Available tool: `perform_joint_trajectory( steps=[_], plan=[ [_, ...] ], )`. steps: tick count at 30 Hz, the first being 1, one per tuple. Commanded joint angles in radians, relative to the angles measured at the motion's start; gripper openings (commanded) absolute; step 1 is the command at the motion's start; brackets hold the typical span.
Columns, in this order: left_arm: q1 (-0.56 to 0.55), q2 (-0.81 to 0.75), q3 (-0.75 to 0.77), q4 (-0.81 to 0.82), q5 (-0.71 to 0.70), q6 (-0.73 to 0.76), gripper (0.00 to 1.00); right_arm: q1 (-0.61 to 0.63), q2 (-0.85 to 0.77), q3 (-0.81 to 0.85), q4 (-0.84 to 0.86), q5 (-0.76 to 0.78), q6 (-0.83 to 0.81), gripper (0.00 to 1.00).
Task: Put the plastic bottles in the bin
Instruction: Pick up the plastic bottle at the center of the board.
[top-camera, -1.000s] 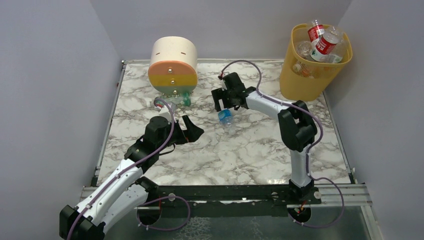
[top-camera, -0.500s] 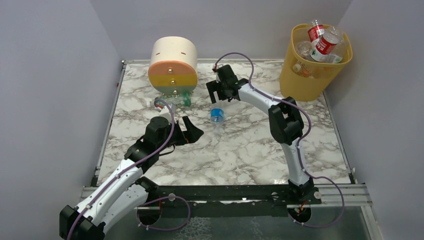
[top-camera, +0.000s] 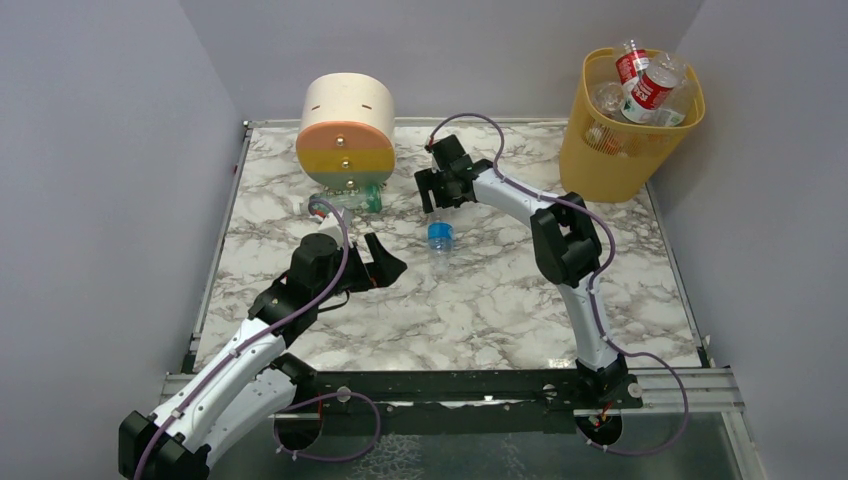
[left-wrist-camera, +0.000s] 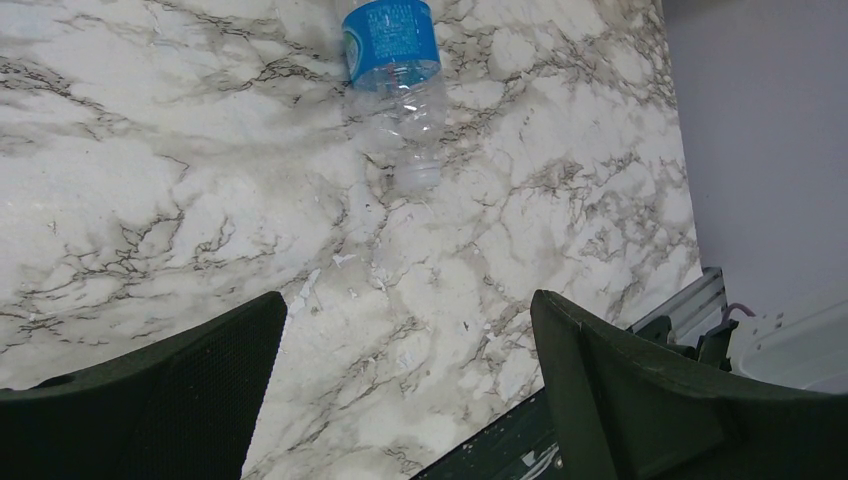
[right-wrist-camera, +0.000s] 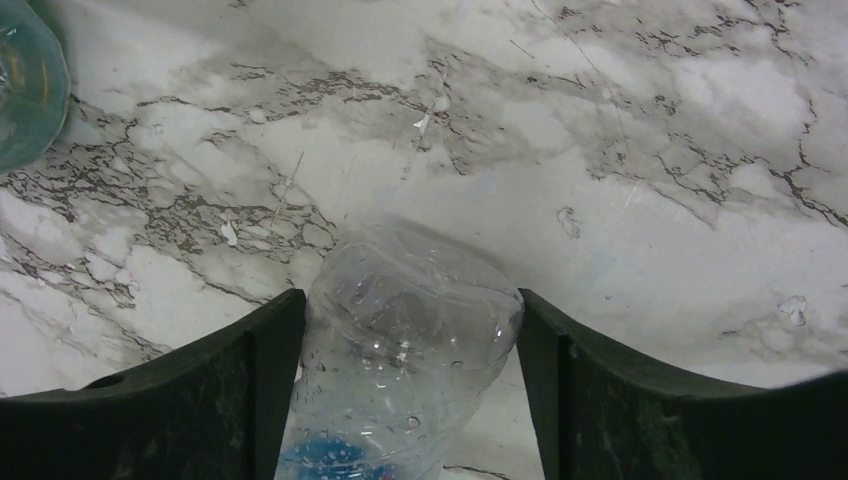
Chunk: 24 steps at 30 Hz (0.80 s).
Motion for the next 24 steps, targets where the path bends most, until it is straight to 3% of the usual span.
perform_joint_trajectory(
  steps=[1,5,13,19,24],
  plan=[
    [0.007,-0.016,0.018,0.009,-0.009,0.013,0.99,0.006,-0.007,-0.011,-0.009,-0.053,0.032,0.72],
    [0.007,-0.02,0.024,0.0,-0.011,0.024,0.99,0.005,-0.035,-0.018,-0.01,-0.068,0.039,0.53],
    [0.007,0.0,0.045,-0.003,-0.006,0.045,0.99,-0.015,-0.204,0.023,-0.044,-0.025,0.038,0.51],
    [0.007,0.014,0.055,0.004,0.0,0.049,0.99,-0.116,-0.376,0.063,-0.034,-0.006,0.052,0.51],
    [0.007,0.031,0.049,0.021,0.01,0.045,0.99,-0.203,-0.565,0.05,0.078,0.075,0.039,0.51]
  ],
)
